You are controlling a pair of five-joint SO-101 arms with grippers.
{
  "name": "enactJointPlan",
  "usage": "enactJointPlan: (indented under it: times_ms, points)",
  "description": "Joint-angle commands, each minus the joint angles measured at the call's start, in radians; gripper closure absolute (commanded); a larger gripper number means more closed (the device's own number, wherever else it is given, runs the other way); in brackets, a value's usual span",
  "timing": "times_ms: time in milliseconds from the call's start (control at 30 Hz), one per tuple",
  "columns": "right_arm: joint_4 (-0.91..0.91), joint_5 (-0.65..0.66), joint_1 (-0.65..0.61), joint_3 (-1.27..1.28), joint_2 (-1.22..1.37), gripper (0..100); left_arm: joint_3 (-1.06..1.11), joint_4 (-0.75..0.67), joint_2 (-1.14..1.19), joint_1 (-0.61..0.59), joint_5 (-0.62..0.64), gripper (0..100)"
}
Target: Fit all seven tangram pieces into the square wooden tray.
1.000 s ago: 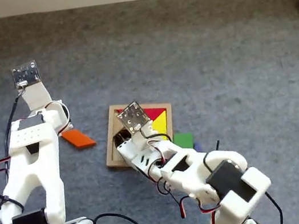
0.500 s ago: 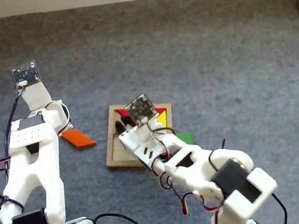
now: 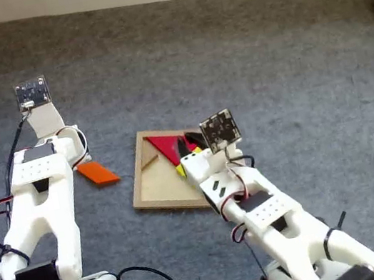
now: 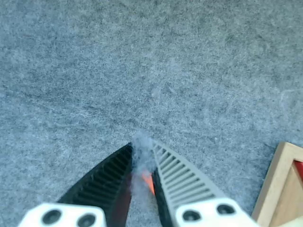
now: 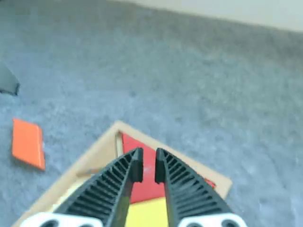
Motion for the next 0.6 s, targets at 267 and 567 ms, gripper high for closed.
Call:
enactJointPlan:
  times_ms: [267,567]
  points:
    - [0.908,-0.117,0.142,-0.484,-0.087,93.8,-0.013,-0.015,-0.033,-0.004,0.002,95]
    - [1.110,-0.121,0.159,-0.570,-0.085,82.1,-0.015,-0.017,-0.035,-0.004,0.002,95]
